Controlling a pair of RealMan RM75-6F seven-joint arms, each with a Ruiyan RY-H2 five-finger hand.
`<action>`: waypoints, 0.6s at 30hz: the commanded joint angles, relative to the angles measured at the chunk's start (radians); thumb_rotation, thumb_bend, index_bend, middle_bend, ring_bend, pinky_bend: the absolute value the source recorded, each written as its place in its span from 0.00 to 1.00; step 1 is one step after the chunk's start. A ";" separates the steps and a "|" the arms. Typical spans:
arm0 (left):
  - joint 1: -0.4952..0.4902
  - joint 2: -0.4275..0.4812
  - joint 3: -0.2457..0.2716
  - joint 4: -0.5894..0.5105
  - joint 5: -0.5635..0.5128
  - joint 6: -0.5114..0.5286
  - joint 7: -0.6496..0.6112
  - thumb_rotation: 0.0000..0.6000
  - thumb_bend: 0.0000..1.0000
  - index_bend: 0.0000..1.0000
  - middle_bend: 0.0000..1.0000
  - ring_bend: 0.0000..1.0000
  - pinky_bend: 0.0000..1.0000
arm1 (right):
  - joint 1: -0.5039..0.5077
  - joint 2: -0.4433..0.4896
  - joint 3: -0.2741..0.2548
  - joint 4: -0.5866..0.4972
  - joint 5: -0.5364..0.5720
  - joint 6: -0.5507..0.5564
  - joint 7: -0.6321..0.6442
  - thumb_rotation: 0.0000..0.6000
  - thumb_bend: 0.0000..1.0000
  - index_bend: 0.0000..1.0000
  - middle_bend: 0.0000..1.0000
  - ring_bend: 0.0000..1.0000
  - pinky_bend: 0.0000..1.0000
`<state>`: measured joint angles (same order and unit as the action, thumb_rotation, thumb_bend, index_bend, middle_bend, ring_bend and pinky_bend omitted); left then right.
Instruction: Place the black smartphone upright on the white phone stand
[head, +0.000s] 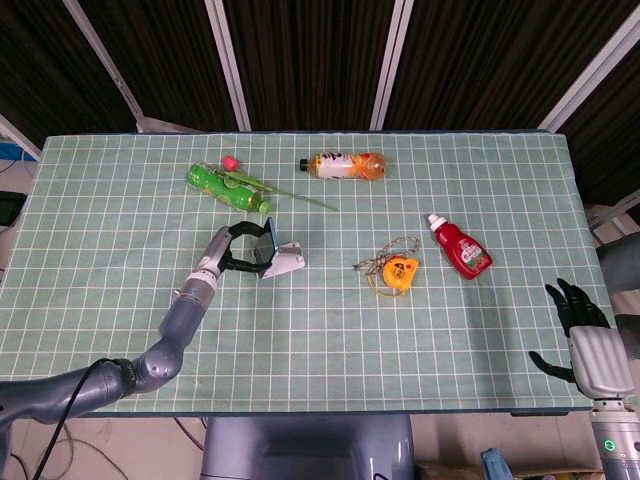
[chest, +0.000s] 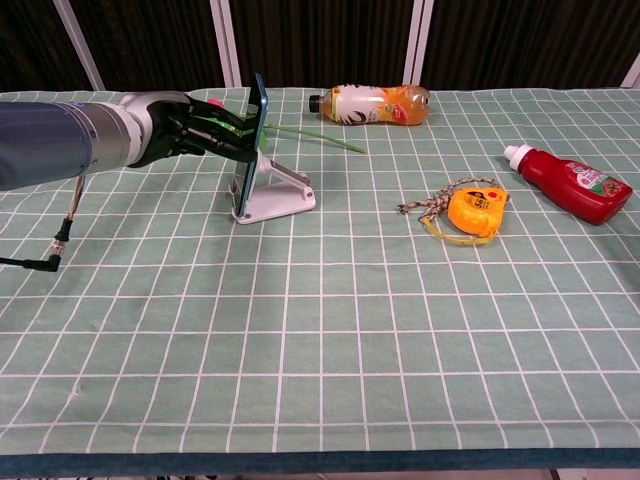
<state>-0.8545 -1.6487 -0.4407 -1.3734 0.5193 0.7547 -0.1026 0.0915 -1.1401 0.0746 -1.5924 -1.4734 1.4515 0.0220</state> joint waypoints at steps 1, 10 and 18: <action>0.000 0.001 0.001 0.000 0.001 0.000 -0.001 1.00 0.30 0.54 0.59 0.12 0.00 | 0.000 0.000 0.000 -0.001 0.000 0.000 0.000 1.00 0.27 0.02 0.00 0.00 0.19; 0.000 0.005 0.008 -0.001 0.014 0.007 0.002 1.00 0.22 0.42 0.45 0.07 0.00 | 0.000 0.000 0.000 0.000 -0.001 0.000 0.002 1.00 0.27 0.02 0.00 0.00 0.19; -0.002 0.012 0.019 -0.005 0.011 -0.003 0.009 1.00 0.22 0.32 0.30 0.02 0.00 | 0.000 0.000 0.000 0.000 -0.001 0.001 0.003 1.00 0.27 0.03 0.00 0.00 0.19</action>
<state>-0.8568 -1.6365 -0.4225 -1.3786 0.5305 0.7519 -0.0939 0.0912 -1.1397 0.0742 -1.5922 -1.4746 1.4520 0.0252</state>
